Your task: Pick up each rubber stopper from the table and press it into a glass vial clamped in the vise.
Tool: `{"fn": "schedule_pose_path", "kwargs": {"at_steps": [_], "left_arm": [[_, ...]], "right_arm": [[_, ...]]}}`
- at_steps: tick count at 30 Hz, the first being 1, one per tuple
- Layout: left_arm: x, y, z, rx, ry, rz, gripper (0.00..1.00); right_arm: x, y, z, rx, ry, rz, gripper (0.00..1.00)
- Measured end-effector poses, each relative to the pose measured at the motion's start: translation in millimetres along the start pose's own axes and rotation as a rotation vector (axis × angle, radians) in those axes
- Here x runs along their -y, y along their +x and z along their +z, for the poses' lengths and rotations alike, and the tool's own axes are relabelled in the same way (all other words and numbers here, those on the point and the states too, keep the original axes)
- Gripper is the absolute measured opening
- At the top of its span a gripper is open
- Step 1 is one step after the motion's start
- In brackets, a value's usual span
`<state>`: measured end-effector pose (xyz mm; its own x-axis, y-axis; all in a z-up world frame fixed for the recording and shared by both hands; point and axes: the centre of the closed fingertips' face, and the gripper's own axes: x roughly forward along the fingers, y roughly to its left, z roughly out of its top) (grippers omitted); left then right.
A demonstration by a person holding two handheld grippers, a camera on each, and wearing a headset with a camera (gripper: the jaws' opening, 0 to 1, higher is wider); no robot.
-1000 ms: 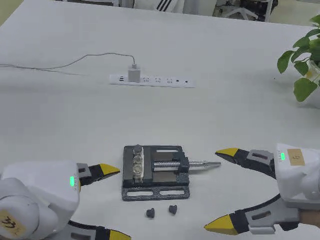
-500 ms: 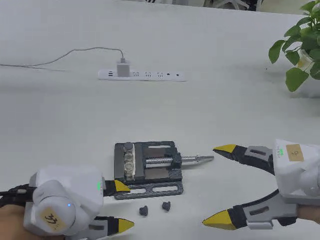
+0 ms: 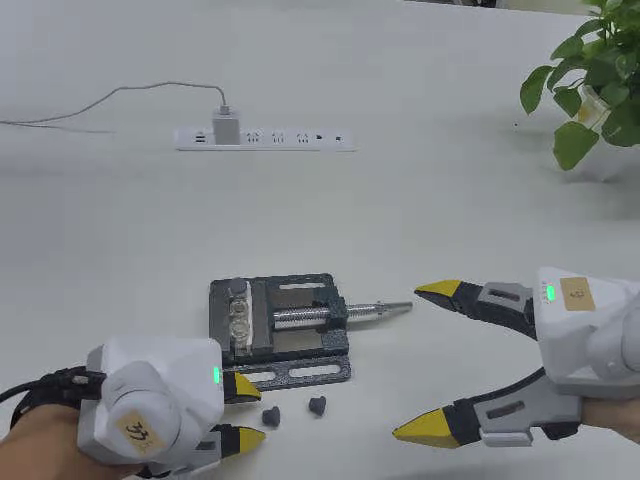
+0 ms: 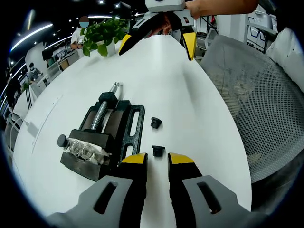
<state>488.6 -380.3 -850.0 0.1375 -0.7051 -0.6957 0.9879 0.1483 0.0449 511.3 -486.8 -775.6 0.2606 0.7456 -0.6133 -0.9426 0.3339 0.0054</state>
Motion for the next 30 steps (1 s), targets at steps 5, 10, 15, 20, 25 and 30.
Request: {"fn": "schedule_pose_path", "kwargs": {"at_steps": [5,10,15,20,25,30], "left_arm": [[-0.6,5.0,-1.3,-0.007,0.002,-0.005,0.10],[0.4,9.7,-3.8,-0.021,0.012,-0.015,0.09],[0.0,10.5,-3.6,-0.022,0.013,-0.016,0.07],[0.2,10.6,-5.5,-0.029,0.012,-0.017,0.05],[1.4,11.3,-6.1,-0.029,0.013,-0.017,0.05],[2.1,11.0,-5.1,-0.026,0.013,-0.015,0.05]], "right_arm": [[0.4,-1.3,-1.9,-0.003,0.004,-0.001,0.86],[3.1,-3.0,-3.4,-0.007,0.007,-0.008,0.85],[3.3,-3.4,-3.3,-0.005,0.010,-0.009,0.86],[3.2,-2.5,-3.3,-0.003,0.016,-0.010,0.86],[2.4,-2.2,-2.9,-0.005,0.016,-0.010,0.85],[1.8,-2.7,-2.3,-0.005,0.015,-0.012,0.85]]}}
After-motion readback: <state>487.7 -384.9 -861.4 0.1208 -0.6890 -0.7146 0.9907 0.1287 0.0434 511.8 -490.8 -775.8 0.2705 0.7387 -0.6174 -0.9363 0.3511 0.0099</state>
